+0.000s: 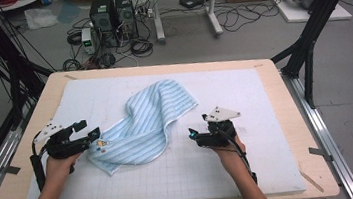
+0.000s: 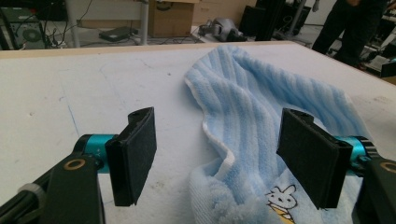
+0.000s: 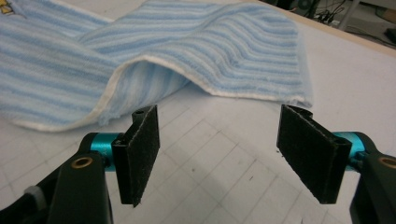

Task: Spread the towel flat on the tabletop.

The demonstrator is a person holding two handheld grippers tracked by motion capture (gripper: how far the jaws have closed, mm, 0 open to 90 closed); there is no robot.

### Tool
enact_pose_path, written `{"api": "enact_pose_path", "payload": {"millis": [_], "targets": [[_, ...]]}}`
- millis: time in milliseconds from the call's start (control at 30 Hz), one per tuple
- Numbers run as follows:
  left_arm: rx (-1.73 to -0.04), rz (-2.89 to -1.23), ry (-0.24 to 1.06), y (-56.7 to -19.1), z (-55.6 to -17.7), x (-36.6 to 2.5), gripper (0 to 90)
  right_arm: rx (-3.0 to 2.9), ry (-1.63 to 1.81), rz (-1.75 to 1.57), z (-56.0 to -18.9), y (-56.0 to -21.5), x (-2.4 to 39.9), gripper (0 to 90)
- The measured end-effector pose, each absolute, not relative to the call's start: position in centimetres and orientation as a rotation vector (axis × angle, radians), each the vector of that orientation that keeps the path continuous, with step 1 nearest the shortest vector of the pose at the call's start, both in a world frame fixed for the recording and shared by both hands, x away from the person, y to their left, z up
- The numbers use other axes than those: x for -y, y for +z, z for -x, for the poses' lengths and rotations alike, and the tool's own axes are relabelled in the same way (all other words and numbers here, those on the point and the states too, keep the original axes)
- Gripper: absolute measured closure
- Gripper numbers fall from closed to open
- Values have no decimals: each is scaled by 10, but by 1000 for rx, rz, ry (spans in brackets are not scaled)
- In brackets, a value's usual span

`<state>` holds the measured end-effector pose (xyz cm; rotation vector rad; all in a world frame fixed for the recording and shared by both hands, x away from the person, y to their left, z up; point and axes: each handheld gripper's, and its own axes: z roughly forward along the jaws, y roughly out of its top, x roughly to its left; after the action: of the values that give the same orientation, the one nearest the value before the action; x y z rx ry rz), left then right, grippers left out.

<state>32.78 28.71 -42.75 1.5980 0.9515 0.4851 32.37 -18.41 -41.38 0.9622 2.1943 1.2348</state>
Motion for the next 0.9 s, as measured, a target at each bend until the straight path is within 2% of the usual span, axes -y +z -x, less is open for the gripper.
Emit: {"api": "enact_pose_path", "payload": {"millis": [700,900], "targets": [[-895,-1682,455,-431,-329,-269,285,-2192,1268,-1025,-325,-423,200,279],[-931,-1753,452,-438,-335,-261,273,-2189,1272,-1033,-325,-423,200,279]]}}
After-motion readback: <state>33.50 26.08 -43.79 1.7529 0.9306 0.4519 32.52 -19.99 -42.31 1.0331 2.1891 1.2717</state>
